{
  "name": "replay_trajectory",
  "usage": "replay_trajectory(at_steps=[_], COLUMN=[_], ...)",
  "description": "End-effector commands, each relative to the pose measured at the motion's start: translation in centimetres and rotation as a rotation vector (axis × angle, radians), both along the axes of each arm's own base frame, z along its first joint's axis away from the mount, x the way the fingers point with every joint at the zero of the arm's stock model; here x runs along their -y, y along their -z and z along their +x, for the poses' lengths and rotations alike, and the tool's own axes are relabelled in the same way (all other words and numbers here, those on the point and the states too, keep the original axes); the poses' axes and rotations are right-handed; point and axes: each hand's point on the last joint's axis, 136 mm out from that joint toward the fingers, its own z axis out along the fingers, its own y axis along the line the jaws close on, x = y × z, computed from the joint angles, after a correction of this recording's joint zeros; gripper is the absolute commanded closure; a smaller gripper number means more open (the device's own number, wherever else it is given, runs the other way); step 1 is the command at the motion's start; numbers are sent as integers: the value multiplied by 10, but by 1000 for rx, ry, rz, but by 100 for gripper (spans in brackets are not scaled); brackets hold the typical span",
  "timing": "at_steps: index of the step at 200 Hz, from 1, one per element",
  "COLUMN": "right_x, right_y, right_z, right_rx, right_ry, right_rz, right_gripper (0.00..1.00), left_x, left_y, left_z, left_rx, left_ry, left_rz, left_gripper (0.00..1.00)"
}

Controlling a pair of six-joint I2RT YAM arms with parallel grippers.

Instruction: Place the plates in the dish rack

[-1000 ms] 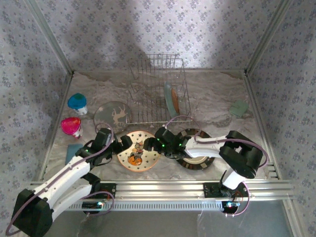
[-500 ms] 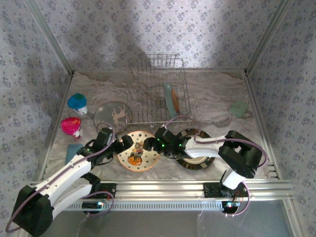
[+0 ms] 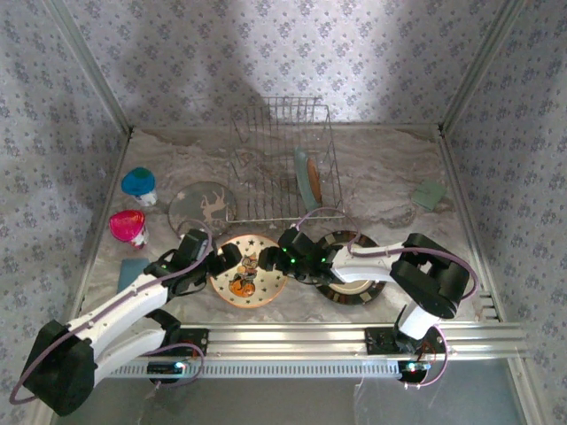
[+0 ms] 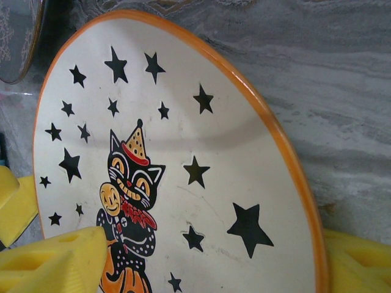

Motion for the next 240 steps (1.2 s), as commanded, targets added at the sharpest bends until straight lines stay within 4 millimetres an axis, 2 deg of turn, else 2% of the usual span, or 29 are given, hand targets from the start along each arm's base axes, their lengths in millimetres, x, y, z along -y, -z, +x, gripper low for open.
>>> replay_trajectory(at_steps=[1, 27, 73, 153, 188, 240], right_x=[-8, -11, -16, -12, -13, -27], right_y=[-5, -8, -25, -45, -43, -42], right_z=[2, 0, 0, -2, -2, -3], right_rx=[35, 50, 95, 128, 118, 102], right_ry=[-25, -36, -61, -57, -55, -73], right_rz=[43, 76, 129, 156, 155, 188], right_gripper=[21, 26, 29, 35, 39, 50], left_x=[12, 13, 14, 13, 14, 14], left_y=[-5, -6, -6, -7, -7, -7], left_z=[4, 5, 5, 5, 5, 5], left_rx=[21, 28, 27, 30, 31, 31], left_ry=[13, 13, 13, 8, 9, 10], left_rz=[-47, -43, -43, -42, -41, -43], left_gripper=[1, 1, 1, 1, 1, 1])
